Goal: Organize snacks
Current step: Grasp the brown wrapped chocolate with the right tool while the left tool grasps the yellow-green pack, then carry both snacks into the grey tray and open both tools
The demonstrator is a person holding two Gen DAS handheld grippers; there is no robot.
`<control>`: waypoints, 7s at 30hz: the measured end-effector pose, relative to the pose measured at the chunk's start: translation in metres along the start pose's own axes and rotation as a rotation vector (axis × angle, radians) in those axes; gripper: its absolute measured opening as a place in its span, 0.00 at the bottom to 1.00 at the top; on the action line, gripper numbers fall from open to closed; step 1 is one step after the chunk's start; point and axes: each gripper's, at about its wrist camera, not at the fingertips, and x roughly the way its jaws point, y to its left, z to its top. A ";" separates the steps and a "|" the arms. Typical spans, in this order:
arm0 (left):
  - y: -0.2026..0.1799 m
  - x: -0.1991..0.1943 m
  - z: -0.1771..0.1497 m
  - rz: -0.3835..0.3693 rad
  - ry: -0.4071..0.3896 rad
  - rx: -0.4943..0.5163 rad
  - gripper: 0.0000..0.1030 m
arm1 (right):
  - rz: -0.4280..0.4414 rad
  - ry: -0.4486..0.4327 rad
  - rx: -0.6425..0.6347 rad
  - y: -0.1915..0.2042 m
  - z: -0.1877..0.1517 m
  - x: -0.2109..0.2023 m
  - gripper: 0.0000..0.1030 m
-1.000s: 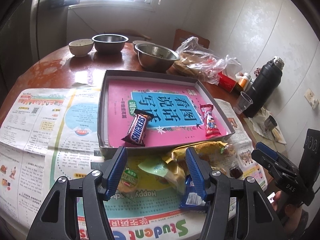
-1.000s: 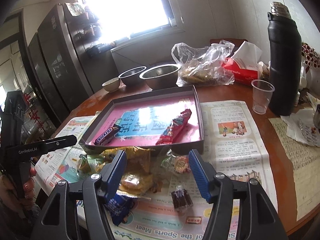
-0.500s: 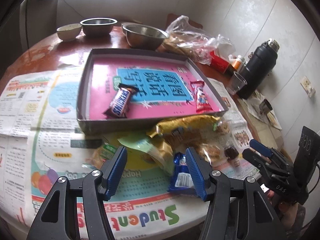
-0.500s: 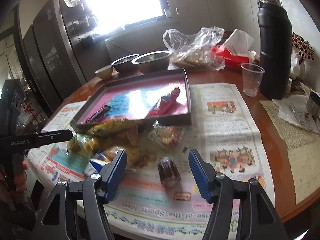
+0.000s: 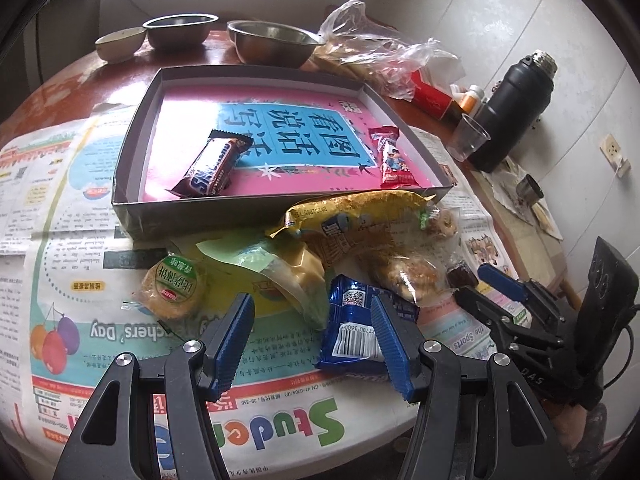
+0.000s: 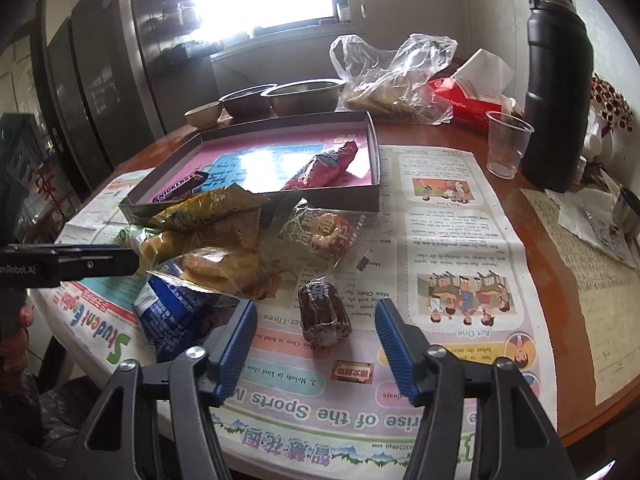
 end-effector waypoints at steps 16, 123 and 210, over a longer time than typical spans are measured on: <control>0.010 0.025 0.010 -0.037 0.025 -0.075 0.61 | 0.038 -0.009 -0.055 0.005 -0.003 0.022 0.27; 0.028 -0.026 0.052 -0.079 -0.171 -0.084 0.33 | 0.109 -0.056 0.026 -0.013 0.022 0.005 0.27; 0.035 0.054 0.103 -0.050 -0.060 -0.097 0.46 | 0.061 -0.073 0.083 -0.029 0.099 0.073 0.37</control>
